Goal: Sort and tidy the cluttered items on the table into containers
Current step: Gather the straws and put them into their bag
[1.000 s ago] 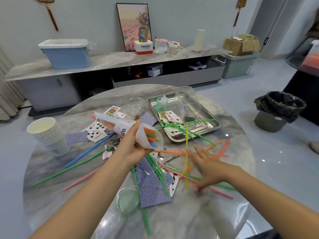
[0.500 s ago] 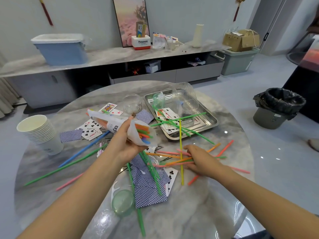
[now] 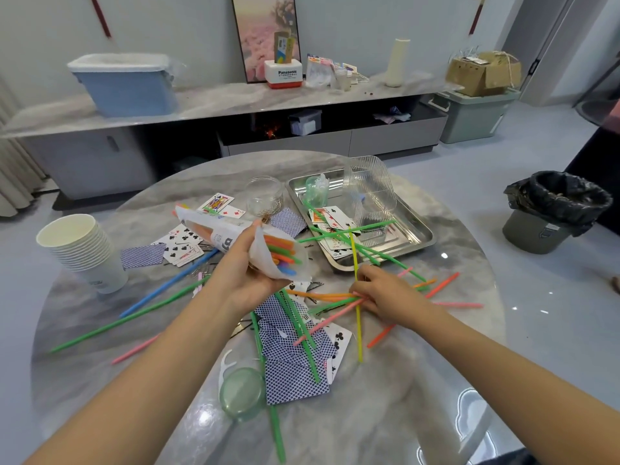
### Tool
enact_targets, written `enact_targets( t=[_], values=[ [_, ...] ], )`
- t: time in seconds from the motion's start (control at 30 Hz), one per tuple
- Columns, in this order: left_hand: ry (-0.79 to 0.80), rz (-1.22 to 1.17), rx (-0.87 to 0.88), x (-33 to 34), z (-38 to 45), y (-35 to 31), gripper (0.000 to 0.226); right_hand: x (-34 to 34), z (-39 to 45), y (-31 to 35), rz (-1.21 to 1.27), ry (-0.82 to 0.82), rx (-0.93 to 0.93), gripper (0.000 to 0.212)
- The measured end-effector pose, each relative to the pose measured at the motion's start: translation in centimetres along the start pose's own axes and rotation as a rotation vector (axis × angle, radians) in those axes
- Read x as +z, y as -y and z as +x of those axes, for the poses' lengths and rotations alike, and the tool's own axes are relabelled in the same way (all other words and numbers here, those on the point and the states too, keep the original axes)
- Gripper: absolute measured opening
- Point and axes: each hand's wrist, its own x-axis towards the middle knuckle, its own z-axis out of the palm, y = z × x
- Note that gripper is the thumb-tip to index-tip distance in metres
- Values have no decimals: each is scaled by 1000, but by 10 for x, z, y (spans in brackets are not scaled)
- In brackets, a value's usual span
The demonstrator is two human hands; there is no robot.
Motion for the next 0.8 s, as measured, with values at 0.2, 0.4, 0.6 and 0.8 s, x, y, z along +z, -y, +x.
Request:
enact_targets(
  t=[0.2,0.4,0.6,0.8],
  values=[
    [11,-51,45,6,-8,-7,26,7,7,7,-5,-115,-78,15],
    [33,-66,43,0,-11,-21,43,9,19,17,-90,-255,-152,31],
    [56,-81,53,0,-18,-31,55,6,34,28,-82,-361,-197,20],
    [82,-113,87,-1,-28,-45,64,-12,42,42,55,-268,-30,13]
  ],
)
